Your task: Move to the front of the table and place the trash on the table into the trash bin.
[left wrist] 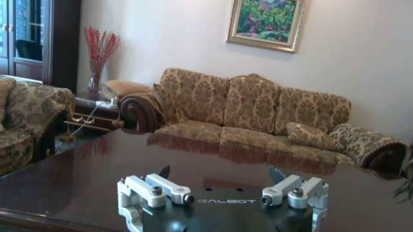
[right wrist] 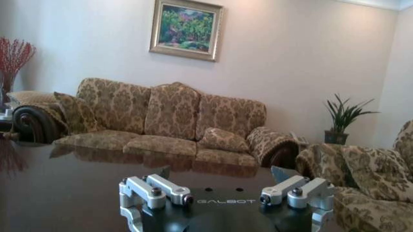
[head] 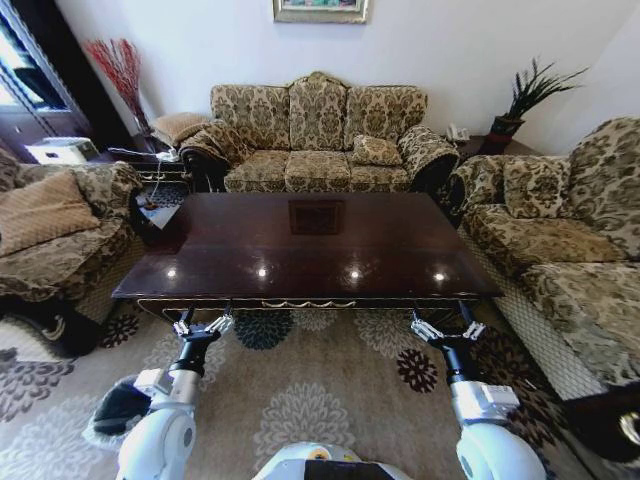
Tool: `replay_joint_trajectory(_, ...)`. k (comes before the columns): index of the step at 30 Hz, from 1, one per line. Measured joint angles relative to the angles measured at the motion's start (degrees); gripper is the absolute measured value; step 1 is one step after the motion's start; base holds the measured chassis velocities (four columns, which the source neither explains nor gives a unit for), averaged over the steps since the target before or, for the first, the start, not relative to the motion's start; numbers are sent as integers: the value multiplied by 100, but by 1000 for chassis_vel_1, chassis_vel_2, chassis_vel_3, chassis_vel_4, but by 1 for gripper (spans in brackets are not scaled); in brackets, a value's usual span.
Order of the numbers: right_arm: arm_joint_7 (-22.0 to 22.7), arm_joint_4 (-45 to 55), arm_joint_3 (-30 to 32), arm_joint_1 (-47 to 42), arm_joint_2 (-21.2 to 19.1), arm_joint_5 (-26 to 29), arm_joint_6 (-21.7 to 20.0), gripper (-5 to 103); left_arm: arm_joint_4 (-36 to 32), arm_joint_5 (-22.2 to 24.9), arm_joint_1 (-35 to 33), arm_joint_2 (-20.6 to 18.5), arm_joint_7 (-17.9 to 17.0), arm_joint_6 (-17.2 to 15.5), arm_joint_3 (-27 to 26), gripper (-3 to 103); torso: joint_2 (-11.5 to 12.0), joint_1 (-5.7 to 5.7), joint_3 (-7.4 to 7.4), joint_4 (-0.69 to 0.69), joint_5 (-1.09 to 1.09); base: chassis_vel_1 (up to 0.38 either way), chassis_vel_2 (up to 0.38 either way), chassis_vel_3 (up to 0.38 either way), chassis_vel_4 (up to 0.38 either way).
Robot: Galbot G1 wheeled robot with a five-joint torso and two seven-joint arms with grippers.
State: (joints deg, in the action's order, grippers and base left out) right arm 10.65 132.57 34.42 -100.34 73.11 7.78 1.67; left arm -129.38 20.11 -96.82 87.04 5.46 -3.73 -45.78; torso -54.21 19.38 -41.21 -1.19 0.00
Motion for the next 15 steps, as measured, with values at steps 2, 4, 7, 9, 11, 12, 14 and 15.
replay_joint_trajectory(2, 0, 0, 0, 0, -1, 0, 0, 100, 1, 0, 0, 0, 0, 0, 0, 100, 19, -9, 11, 0, 0, 0, 0, 0, 0)
replay_joint_trajectory(4, 0, 0, 0, 0, 0, 0, 0, 100, 2, 0, 0, 0, 0, 0, 0, 100, 33, -16, 17, -3, 0, 0, 0, 0, 0)
replay_joint_trajectory(7, 0, 0, 0, 1, -1, 0, 0, 100, 3, -1, 0, 0, 0, 0, 0, 100, 45, -23, 21, -4, 0, 36, 43, 51, 33)
replay_joint_trajectory(9, 0, -1, -1, 1, -1, 0, 0, 100, 5, -1, 0, 0, -2, 0, 0, 100, 51, -27, 23, -5, 0, 0, 0, 0, 0)
replay_joint_trajectory(11, 0, 0, -1, 1, -1, 0, 0, 100, 5, -1, 0, 0, -2, 0, 0, 100, 52, -27, 23, -5, 0, 0, 0, 0, 0)
replay_joint_trajectory(12, 0, 0, -1, 1, -1, 0, 0, 100, 5, -1, 0, 0, -2, 0, 0, 100, 52, -27, 23, -4, 0, 0, 0, 0, 0)
replay_joint_trajectory(14, 0, -1, -1, 1, -1, 0, 0, 100, 6, 0, 0, 0, -2, 0, 0, 100, 53, -28, 23, -2, 0, 0, 0, 0, 0)
replay_joint_trajectory(15, 0, -1, -1, 1, -1, 0, 0, 100, 6, -1, 0, 0, -2, 0, 0, 100, 53, -28, 23, -2, 0, 0, 0, 0, 0)
